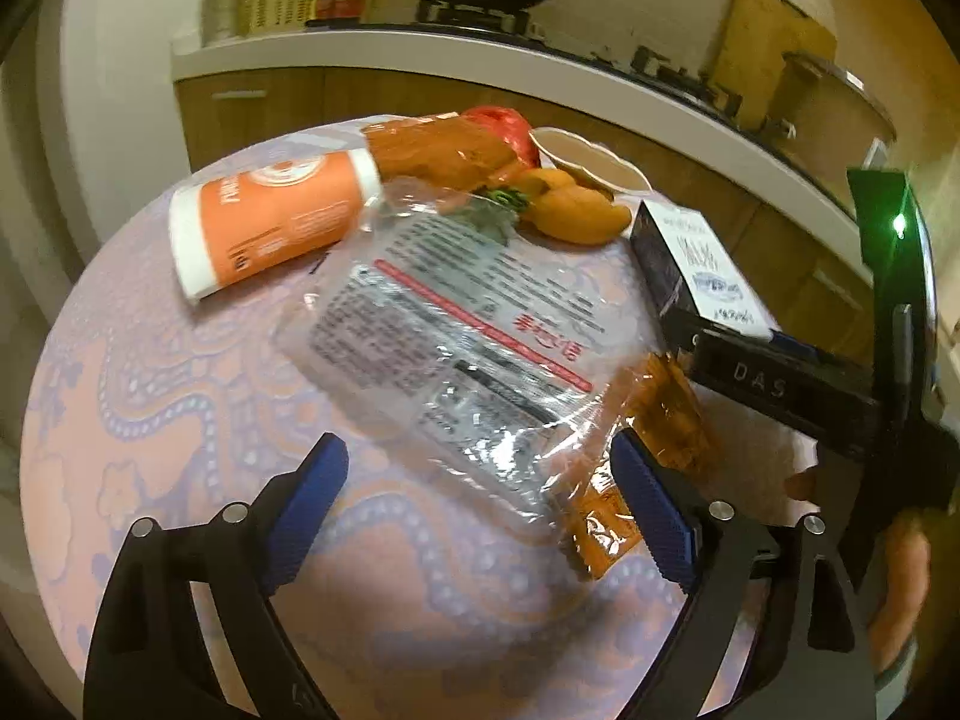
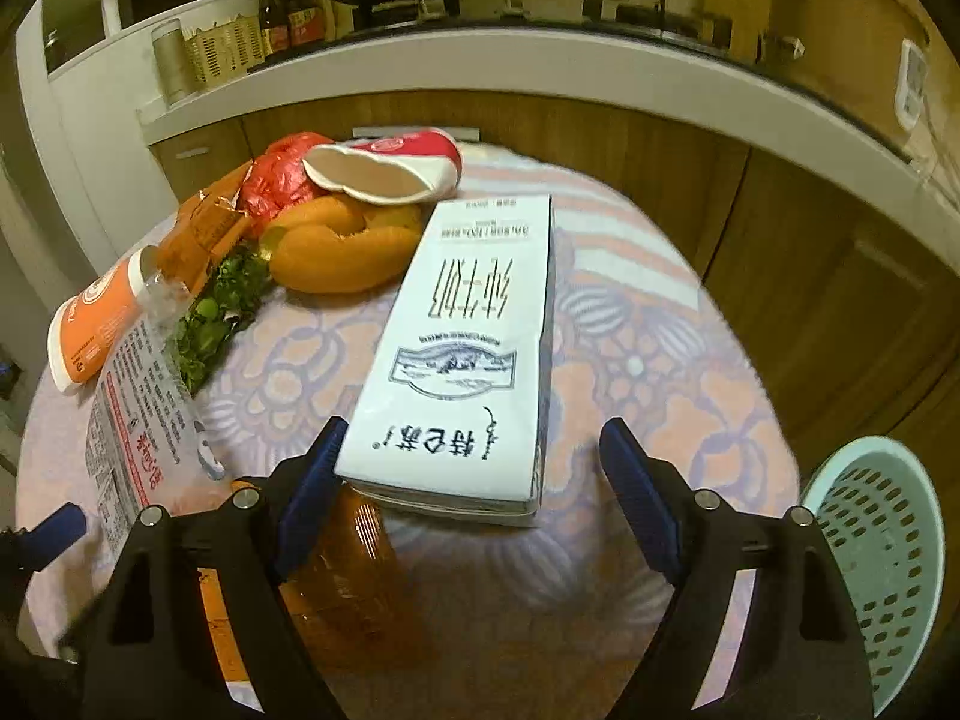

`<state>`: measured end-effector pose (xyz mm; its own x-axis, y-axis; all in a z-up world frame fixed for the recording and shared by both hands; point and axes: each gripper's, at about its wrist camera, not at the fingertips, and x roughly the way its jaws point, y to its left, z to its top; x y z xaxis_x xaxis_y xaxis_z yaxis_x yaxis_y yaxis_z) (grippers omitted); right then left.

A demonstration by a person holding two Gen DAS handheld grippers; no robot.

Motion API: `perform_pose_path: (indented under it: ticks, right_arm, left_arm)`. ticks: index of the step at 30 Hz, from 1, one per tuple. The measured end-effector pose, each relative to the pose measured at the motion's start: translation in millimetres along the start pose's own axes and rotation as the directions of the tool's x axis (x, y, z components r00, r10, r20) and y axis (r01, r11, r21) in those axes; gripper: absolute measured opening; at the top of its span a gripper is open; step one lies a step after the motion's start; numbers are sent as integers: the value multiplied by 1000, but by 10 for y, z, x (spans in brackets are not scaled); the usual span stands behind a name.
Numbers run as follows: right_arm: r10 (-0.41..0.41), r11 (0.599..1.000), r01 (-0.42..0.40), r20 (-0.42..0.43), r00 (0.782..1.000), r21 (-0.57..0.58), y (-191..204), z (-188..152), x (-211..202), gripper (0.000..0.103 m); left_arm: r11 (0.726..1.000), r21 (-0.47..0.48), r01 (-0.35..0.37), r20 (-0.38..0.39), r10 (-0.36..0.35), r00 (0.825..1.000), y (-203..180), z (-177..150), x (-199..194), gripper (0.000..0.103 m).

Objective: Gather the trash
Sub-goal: 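Grasp the white milk carton with the right tool while the left tool grasps the clear plastic bag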

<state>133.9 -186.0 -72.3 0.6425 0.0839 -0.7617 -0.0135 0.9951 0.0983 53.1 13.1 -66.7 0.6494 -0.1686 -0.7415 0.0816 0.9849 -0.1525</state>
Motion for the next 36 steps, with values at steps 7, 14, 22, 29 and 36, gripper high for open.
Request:
perform_pose_path:
  ticks: [7,14,22,29,36]
  right_arm:
    - [31,999,-31,-5,1000,23,-141,-55,15,54]
    - [27,1000,-27,27,999,6,-125,-73,-35,54]
    - [20,1000,-19,44,999,-7,-112,-98,-80,54]
    - [14,999,-13,41,999,-32,-103,-108,-122,53]
    - [19,998,-15,70,997,-56,-178,-72,-228,53]
  left_arm:
    - [990,95,-102,-10,103,995,-226,-22,138,87]
    - [977,-1,-214,22,214,977,304,-132,-179,85]
    - [991,-101,-88,26,91,996,618,-78,-389,87]
    - [979,-123,-163,-68,156,985,258,271,146,91]
    - [969,-153,-192,-120,174,977,173,328,425,91]
